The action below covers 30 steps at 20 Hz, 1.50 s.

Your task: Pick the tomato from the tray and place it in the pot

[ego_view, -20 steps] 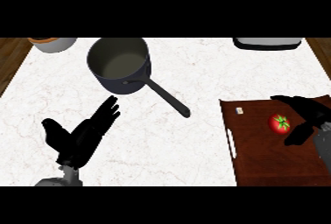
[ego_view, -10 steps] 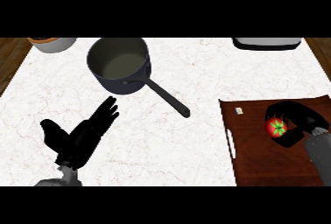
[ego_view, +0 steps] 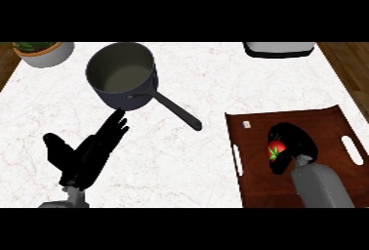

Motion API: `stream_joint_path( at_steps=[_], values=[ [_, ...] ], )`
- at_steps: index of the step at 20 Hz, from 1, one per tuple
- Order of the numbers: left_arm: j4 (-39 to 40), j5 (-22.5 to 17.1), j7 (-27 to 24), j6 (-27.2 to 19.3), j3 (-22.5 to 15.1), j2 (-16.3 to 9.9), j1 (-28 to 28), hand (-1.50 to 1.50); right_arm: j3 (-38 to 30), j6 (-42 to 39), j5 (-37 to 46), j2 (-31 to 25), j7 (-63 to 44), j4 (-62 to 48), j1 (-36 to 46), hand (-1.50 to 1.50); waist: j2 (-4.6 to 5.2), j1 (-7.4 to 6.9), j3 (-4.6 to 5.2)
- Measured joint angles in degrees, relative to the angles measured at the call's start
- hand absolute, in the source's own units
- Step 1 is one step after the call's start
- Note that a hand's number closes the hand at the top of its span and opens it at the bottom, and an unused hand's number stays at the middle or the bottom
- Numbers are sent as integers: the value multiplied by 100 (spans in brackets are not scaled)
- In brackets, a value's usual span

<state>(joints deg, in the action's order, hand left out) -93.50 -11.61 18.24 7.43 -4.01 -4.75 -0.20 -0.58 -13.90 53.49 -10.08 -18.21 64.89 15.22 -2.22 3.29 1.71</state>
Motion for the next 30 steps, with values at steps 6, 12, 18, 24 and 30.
stream_joint_path(
  at_steps=[6, 12, 18, 24, 30],
  values=[
    [18, -6, 31, 27, -41, 10, 21, 0, 642, 813, 251, 567, -1709, 722, -368, 150, -11, -60, -30],
    [22, 8, 52, 8, -50, 19, 30, 0, 1712, 1568, 901, 887, -3526, 1634, -475, 150, -18, -122, -97],
    [13, -7, 70, 50, -70, 7, 28, 0, 2828, 1688, 1797, 944, -4557, 2799, -144, 150, -27, -197, -116],
    [29, 9, 61, 84, -140, 36, 15, 0, 3761, 1453, 2577, 930, -5091, 3829, 442, 150, 14, -283, -126],
    [34, 58, 25, 103, -220, 72, -25, 0, 3880, 1195, 2731, 921, -5260, 4369, 1139, 150, 81, -408, -135]
  ],
)
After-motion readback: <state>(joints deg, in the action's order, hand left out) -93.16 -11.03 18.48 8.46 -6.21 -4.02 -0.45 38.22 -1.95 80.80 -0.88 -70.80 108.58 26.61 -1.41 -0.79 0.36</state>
